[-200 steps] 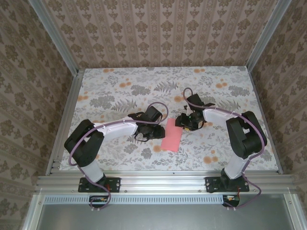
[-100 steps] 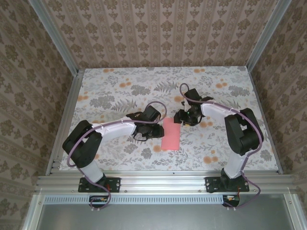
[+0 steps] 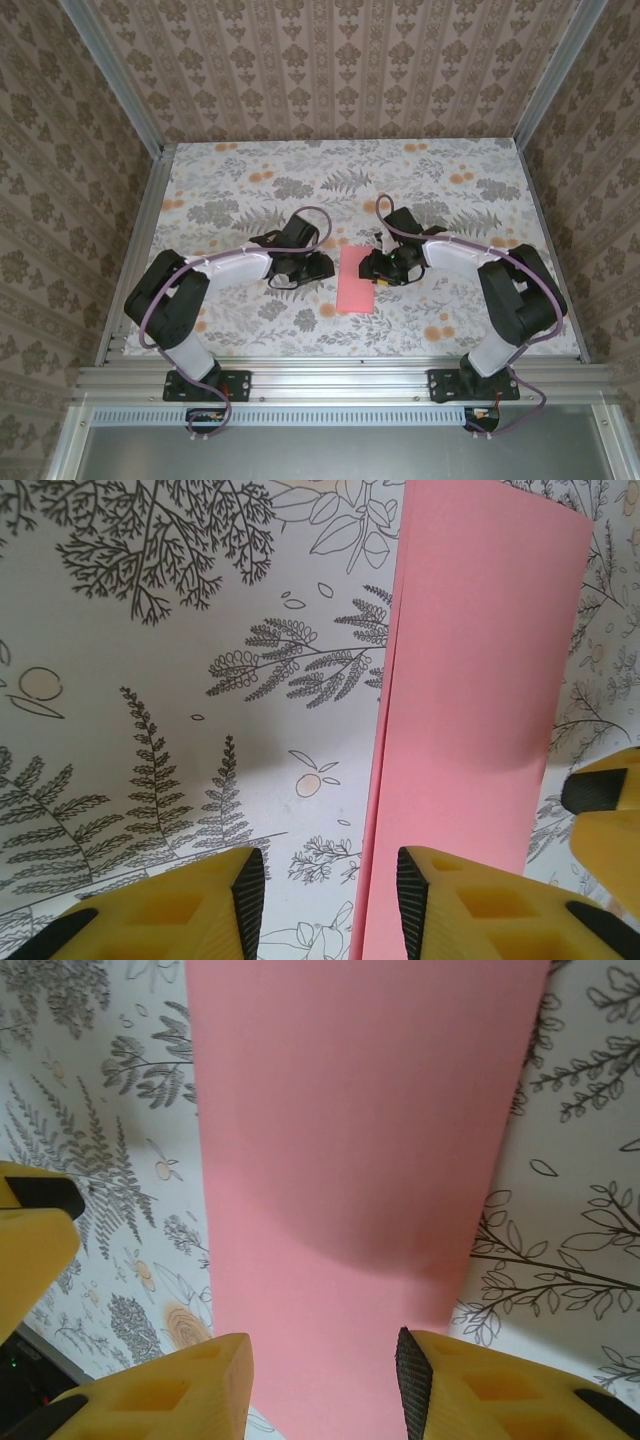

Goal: Fold a paper plane with a square sheet of paper (pick it up from the middle)
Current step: Fold the triangle a second time at the center of the table.

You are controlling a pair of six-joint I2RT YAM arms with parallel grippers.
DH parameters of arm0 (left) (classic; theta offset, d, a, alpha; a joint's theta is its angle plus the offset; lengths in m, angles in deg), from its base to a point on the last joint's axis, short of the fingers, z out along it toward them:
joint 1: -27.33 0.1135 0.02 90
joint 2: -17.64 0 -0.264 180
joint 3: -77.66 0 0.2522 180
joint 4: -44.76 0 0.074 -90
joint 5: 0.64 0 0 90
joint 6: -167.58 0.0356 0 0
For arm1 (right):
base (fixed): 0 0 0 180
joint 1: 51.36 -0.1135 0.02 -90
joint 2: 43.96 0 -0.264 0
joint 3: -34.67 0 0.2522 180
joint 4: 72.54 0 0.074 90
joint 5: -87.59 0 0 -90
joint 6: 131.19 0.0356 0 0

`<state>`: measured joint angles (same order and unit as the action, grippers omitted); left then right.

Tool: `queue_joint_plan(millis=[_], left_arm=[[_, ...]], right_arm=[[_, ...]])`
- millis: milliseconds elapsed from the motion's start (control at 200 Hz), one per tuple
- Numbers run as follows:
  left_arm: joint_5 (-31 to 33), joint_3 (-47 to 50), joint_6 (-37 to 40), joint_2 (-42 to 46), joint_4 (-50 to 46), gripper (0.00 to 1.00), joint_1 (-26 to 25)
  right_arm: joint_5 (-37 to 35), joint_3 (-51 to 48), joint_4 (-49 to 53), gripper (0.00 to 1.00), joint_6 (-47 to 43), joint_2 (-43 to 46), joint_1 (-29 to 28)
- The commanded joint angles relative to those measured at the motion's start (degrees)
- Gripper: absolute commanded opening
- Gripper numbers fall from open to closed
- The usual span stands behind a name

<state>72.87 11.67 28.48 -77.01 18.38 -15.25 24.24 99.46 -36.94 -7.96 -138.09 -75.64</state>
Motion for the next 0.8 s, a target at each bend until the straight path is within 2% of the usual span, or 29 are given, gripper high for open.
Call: queue_joint_plan(millis=[0,395,795], left_arm=[[-2.71,0.34,-1.24,0.7,2.07,0.43,0.39],[-2.94,-1.96,-0.47,-1.26,0.26,0.44,-0.54],[-2.62,-3.73,-0.64,-3.37,-0.91,0.45,-1.96]], right_arm=[[1.08,-1.28,-1.68,0.45,0.78,-1.13,0.01],[-0.55,-2.37,-1.88,0.45,0.0,-2.56,0.28],[2.07,-4.4,-4.51,0.45,0.79,-1.16,1.85]])
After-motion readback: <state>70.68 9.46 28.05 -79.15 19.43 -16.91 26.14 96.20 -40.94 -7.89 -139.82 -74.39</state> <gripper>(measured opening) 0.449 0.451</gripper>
